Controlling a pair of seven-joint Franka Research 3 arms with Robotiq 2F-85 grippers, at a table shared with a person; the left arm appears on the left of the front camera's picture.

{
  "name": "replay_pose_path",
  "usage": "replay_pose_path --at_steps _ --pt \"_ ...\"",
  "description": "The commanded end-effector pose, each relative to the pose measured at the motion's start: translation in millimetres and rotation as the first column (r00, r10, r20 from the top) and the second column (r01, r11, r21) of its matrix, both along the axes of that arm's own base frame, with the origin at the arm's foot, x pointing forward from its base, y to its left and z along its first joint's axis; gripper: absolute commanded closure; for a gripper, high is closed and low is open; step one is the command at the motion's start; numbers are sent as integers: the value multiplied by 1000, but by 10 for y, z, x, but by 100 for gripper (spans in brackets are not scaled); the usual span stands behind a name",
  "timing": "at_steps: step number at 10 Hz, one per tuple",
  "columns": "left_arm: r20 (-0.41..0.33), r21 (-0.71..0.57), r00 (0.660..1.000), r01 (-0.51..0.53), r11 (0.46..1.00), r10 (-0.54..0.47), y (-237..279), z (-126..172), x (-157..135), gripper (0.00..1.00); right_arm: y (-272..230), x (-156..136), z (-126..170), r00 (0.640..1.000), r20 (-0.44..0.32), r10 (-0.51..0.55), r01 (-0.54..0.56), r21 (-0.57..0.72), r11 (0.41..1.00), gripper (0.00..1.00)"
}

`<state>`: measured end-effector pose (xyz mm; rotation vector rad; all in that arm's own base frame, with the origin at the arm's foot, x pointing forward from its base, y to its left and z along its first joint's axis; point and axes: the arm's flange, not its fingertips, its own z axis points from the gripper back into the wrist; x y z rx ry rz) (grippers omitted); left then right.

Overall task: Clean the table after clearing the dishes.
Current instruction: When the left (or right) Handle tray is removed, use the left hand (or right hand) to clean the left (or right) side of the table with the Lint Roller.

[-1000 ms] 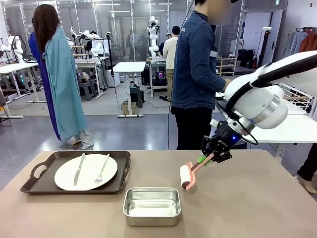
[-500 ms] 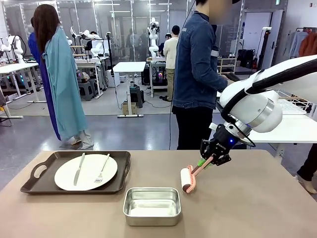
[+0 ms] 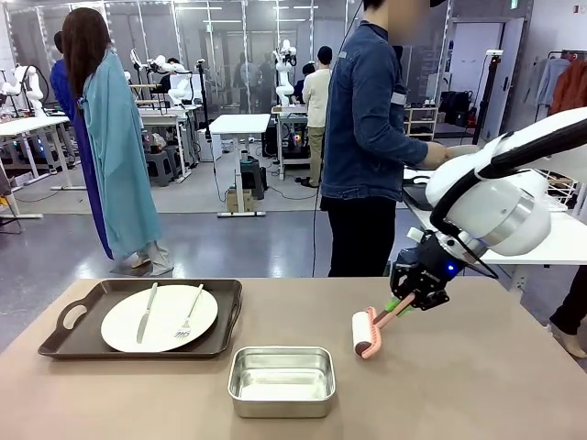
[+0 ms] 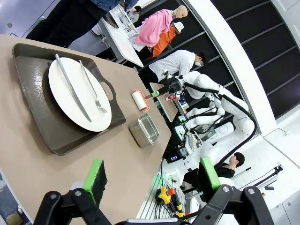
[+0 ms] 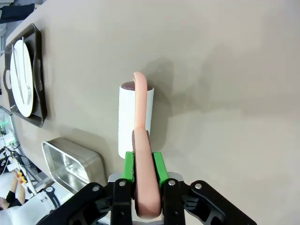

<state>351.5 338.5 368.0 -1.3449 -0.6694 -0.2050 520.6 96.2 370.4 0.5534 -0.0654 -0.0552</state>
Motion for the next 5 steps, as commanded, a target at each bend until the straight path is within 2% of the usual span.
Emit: replay_pose_path --at_steps 1,2,5 --pt "-7 15 1000 2 1000 -2 -3 16 -34 0 -377 -120 -396 998 45 54 -46 -157 987 79" --pt "-7 15 1000 2 1000 -2 -3 16 -34 0 -569 -78 -421 997 36 70 -60 -226 972 79" --pt "-7 15 1000 2 1000 -2 -3 16 -34 0 -1146 199 -346 998 -2 58 -57 -279 959 79"
